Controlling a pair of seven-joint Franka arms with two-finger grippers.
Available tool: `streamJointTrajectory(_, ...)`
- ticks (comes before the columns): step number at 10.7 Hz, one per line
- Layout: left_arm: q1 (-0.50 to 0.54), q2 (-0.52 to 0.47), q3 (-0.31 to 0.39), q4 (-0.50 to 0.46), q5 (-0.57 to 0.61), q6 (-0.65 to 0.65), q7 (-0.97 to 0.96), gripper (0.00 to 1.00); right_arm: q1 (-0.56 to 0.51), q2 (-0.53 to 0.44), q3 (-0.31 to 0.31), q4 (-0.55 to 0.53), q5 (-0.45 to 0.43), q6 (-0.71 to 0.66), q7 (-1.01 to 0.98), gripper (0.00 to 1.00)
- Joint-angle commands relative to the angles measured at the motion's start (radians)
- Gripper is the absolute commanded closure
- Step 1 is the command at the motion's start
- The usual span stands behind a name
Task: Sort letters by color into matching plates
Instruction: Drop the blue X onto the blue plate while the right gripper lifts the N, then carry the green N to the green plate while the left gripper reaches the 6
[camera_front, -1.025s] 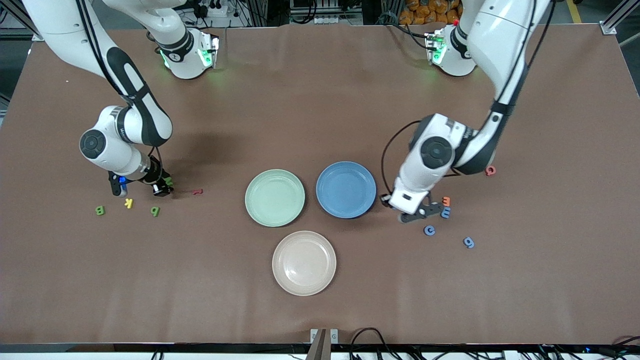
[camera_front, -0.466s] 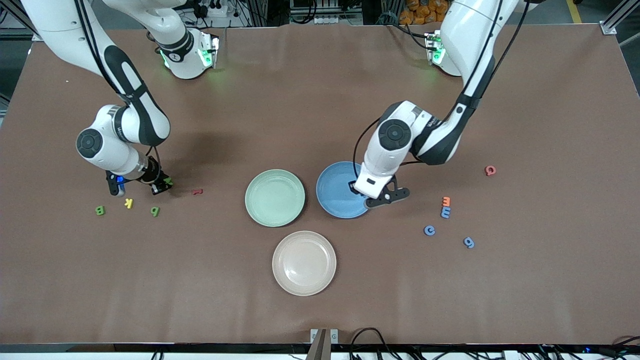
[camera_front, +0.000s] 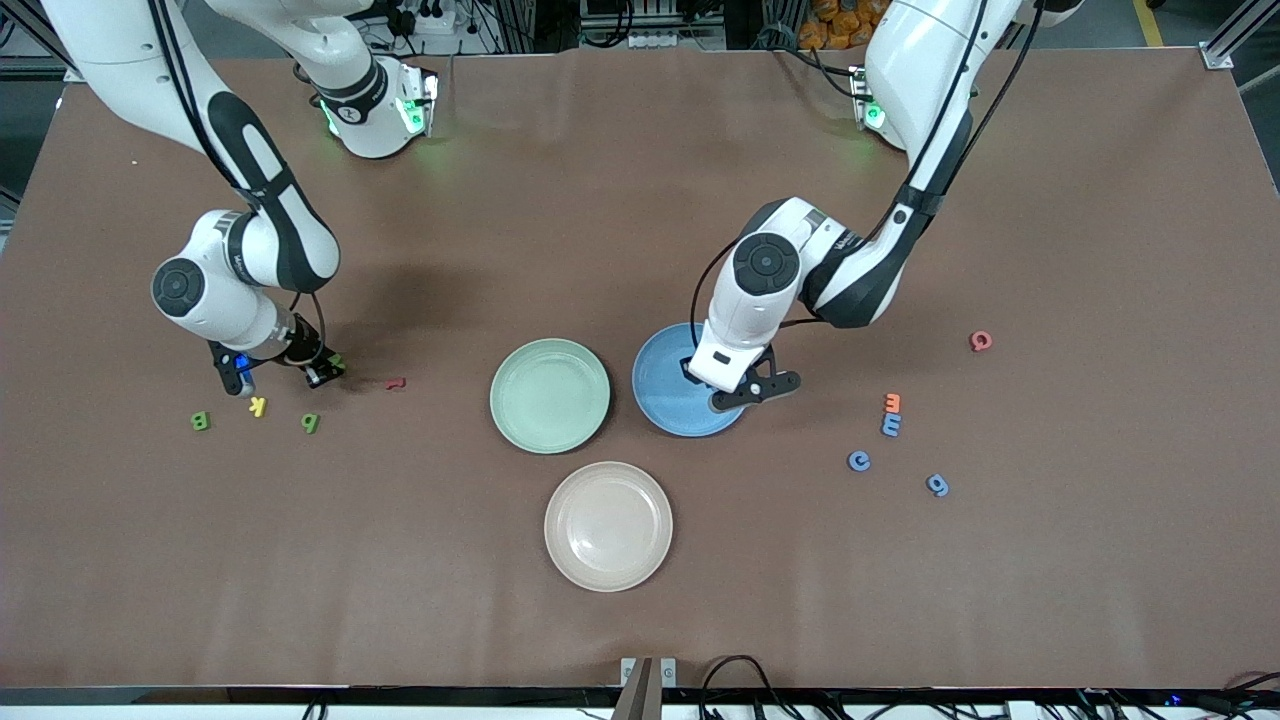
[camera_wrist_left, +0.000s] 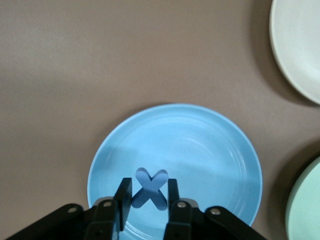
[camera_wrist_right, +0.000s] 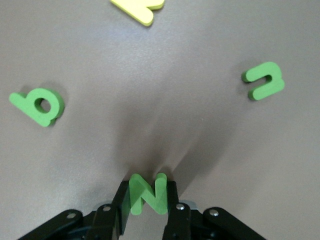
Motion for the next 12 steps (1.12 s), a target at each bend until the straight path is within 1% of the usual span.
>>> streamJointTrajectory(1,-0.009,0.008,0.014,0.029,0.008,-0.042,-0.003,0.00,-0.006,-0.010,0.008,0.044,0.008,-0.071,-0.147,0.77)
streamJointTrajectory(2,-0.009,0.006,0.014,0.030,0.030,-0.045,-0.003,0.00,-0.004,-0.010,0.010,0.076,0.008,-0.097,-0.173,0.77)
streamJointTrajectory(3,-0.003,0.003,0.014,0.030,0.040,-0.050,-0.001,0.00,0.002,-0.010,0.014,0.111,0.006,-0.124,-0.192,0.80)
streamJointTrajectory(5,0.007,0.002,0.017,0.030,0.059,-0.055,0.003,0.00,0.003,-0.010,0.017,0.177,-0.007,-0.207,-0.219,0.80)
streamJointTrajectory(6,0.023,0.002,0.022,0.032,0.070,-0.055,0.023,0.00,0.006,-0.010,0.020,0.208,-0.039,-0.250,-0.219,0.80)
streamJointTrajectory(8,0.078,-0.005,0.020,0.030,0.076,-0.058,0.118,0.00,0.011,-0.009,0.051,0.263,-0.151,-0.330,-0.224,0.80)
streamJointTrajectory(9,0.097,-0.011,0.019,0.029,0.076,-0.071,0.161,0.00,0.011,-0.009,0.075,0.286,-0.194,-0.344,-0.245,0.80)
streamJointTrajectory(10,0.103,-0.011,0.020,0.029,0.076,-0.072,0.179,0.00,0.011,-0.009,0.083,0.303,-0.199,-0.349,-0.292,0.80)
streamJointTrajectory(12,0.152,-0.011,0.020,0.030,0.076,-0.072,0.224,0.00,0.019,-0.007,0.096,0.319,-0.199,-0.349,-0.418,0.79)
